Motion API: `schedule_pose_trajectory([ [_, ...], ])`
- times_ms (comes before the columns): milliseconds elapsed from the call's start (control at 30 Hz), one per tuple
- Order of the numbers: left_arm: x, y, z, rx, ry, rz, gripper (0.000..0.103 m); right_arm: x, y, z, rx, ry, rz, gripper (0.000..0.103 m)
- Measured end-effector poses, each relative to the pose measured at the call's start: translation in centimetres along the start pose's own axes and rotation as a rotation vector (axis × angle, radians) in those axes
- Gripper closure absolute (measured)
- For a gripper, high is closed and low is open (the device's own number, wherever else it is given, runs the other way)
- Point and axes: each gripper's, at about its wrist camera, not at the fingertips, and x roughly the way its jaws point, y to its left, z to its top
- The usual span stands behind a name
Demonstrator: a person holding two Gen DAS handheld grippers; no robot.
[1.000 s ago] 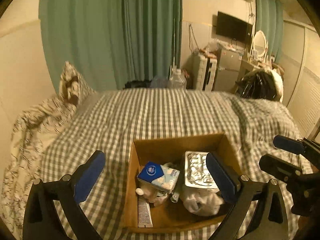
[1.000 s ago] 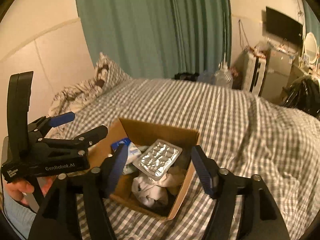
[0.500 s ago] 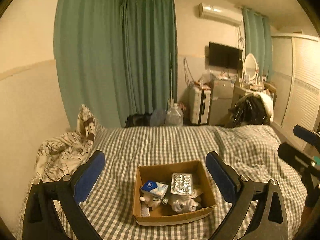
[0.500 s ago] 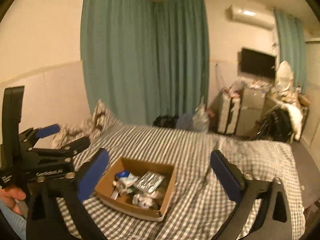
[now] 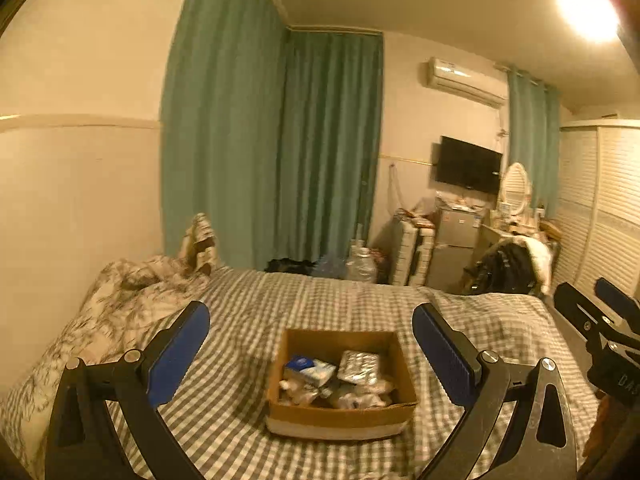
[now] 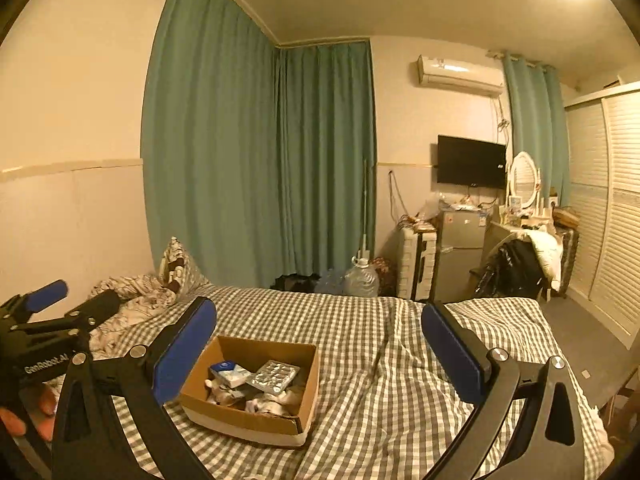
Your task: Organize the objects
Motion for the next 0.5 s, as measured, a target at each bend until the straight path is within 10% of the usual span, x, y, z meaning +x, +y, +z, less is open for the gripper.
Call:
schedule_pose_trajectory([
  [500,3.2,-1.2,-9.3,0.104,0.089,0.059,0.0,6.4,0.6,-11.0,-0.071,0.162,-0.042,0.0],
])
